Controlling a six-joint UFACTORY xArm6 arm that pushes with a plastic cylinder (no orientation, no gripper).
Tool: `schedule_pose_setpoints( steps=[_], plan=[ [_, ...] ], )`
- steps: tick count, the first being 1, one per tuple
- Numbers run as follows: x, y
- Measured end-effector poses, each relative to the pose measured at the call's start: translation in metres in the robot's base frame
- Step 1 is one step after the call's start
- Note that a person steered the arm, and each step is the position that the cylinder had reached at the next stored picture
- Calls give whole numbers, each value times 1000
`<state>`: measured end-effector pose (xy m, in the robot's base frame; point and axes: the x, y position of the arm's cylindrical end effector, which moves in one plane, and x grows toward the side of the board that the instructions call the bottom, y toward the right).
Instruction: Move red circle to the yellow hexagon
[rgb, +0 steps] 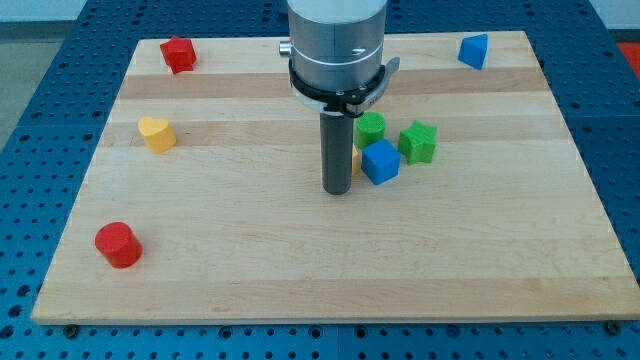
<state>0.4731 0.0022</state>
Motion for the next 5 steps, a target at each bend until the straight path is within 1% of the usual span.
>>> schedule_pose_setpoints(
  steps=[1, 2, 3, 5],
  plan=[
    [2, 0],
    [30, -5],
    [65, -25],
    [116, -113]
  ],
)
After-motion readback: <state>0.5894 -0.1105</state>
